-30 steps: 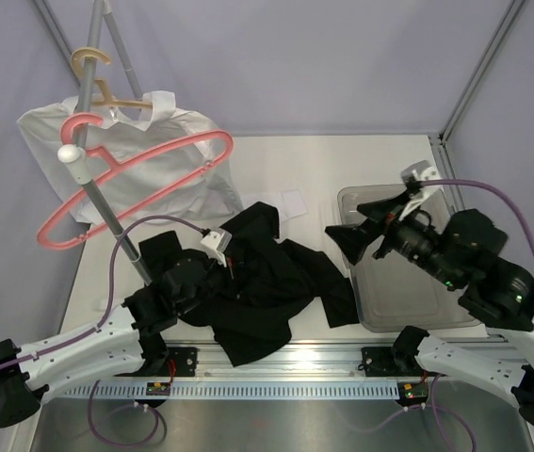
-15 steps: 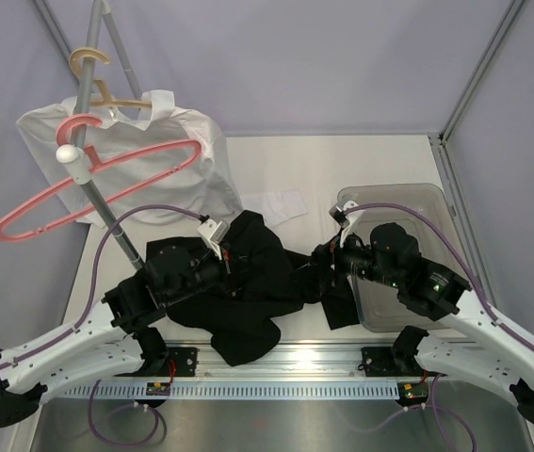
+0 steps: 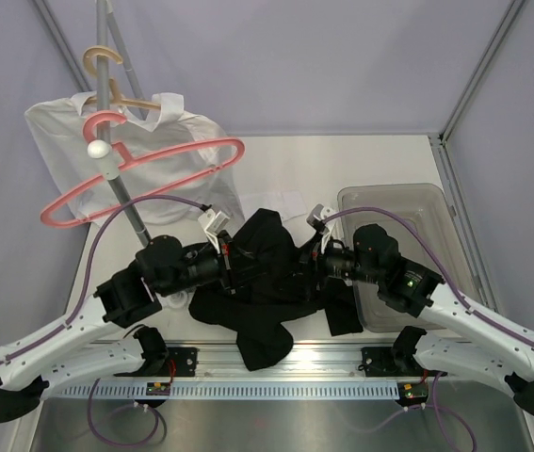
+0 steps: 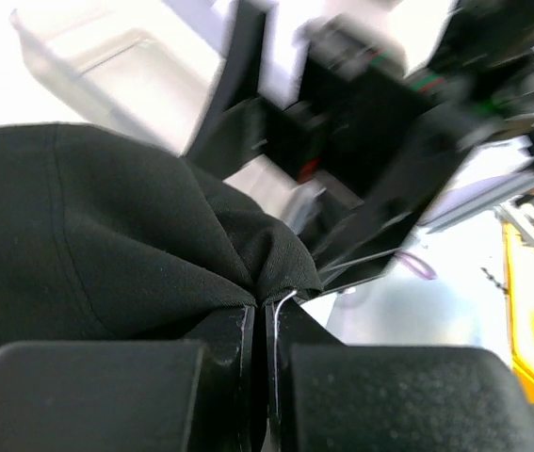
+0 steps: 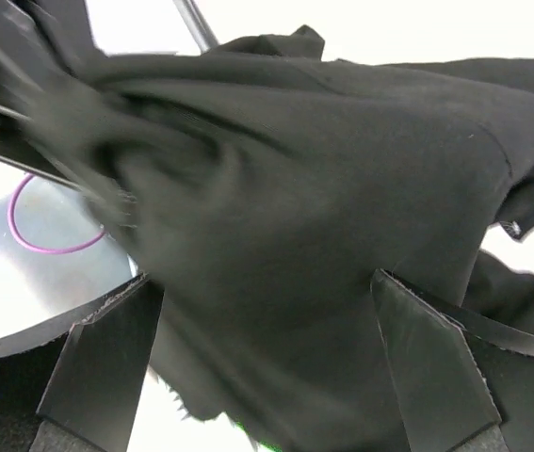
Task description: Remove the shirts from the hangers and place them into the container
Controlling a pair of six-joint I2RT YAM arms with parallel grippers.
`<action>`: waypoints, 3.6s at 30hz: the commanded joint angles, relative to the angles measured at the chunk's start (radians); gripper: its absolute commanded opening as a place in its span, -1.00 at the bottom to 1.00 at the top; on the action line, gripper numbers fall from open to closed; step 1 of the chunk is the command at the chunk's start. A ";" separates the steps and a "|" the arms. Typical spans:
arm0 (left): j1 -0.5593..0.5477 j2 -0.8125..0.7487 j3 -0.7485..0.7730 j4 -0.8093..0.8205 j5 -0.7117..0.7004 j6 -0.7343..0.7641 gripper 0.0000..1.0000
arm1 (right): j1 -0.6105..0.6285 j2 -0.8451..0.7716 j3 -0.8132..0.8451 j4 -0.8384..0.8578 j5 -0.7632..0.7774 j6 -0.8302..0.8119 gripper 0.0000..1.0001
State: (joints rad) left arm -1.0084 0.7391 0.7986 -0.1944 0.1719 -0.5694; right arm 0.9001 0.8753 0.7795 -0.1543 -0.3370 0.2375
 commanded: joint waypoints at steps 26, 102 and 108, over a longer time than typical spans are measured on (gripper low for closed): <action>-0.013 -0.069 0.113 0.111 0.121 -0.027 0.11 | 0.118 0.025 0.018 0.199 0.062 -0.027 -1.00; -0.016 -0.575 -0.309 0.129 0.184 -0.317 0.63 | -0.449 0.112 0.188 -0.948 1.510 0.899 -0.88; -0.016 -0.636 -0.271 0.021 0.170 -0.308 0.62 | -0.448 0.218 0.260 -1.022 1.515 1.011 -0.80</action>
State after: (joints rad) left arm -1.0195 0.1341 0.4698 -0.1162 0.3546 -0.8734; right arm 0.4576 1.0615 0.9611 -1.1210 1.0893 1.1145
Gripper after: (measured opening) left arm 0.816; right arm 0.095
